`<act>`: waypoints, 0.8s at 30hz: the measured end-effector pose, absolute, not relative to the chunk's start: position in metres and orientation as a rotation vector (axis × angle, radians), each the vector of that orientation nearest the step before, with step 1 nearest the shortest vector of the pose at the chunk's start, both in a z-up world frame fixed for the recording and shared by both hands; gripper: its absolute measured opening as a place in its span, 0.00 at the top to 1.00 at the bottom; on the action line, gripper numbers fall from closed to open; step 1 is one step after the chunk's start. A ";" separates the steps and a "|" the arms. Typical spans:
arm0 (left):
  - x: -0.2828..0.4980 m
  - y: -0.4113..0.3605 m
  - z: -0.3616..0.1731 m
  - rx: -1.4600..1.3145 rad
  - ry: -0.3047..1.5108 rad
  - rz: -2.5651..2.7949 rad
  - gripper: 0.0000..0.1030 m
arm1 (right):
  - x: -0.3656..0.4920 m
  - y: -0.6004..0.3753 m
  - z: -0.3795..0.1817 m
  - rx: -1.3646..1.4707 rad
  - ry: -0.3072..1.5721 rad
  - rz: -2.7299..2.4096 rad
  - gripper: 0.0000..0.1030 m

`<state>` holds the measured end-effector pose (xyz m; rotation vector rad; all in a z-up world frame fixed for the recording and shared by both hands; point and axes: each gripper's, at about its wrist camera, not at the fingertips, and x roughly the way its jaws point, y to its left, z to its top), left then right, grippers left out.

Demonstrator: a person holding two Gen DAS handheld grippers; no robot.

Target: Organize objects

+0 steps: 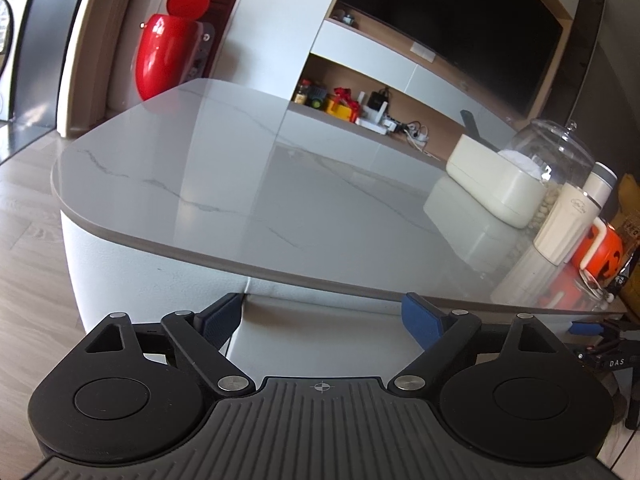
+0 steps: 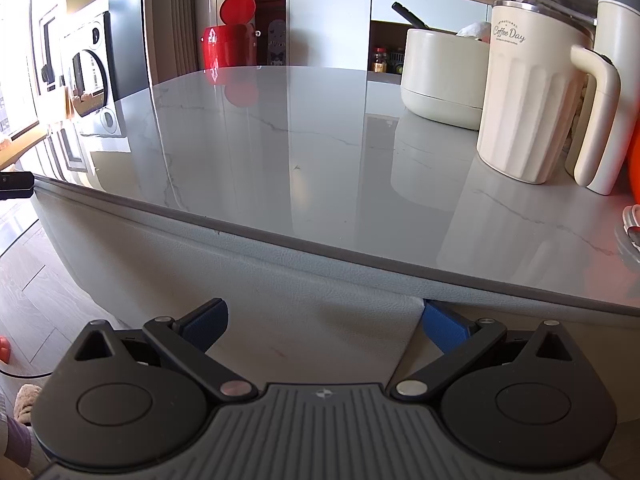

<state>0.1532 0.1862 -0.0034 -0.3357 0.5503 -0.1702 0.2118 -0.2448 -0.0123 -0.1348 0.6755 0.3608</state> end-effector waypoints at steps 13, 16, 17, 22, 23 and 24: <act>0.159 0.181 -0.002 -0.352 0.571 -0.168 0.02 | 0.209 -0.244 -0.013 -0.151 0.669 0.353 0.00; 0.157 0.187 -0.002 -0.387 0.568 -0.201 0.02 | 0.209 -0.246 -0.012 -0.147 0.672 0.362 0.00; 0.157 0.186 -0.002 -0.404 0.571 -0.266 0.04 | 0.209 -0.245 -0.012 -0.155 0.672 0.363 0.00; 0.156 0.116 -0.003 -0.141 0.627 -0.494 0.75 | 0.208 -0.245 -0.011 -0.159 0.677 0.369 0.00; 0.156 0.113 -0.006 -0.132 0.646 -0.485 0.75 | 0.208 -0.245 -0.011 -0.162 0.677 0.371 0.00; 0.155 0.111 -0.007 -0.121 0.652 -0.465 0.75 | 0.208 -0.245 -0.012 -0.164 0.676 0.374 0.00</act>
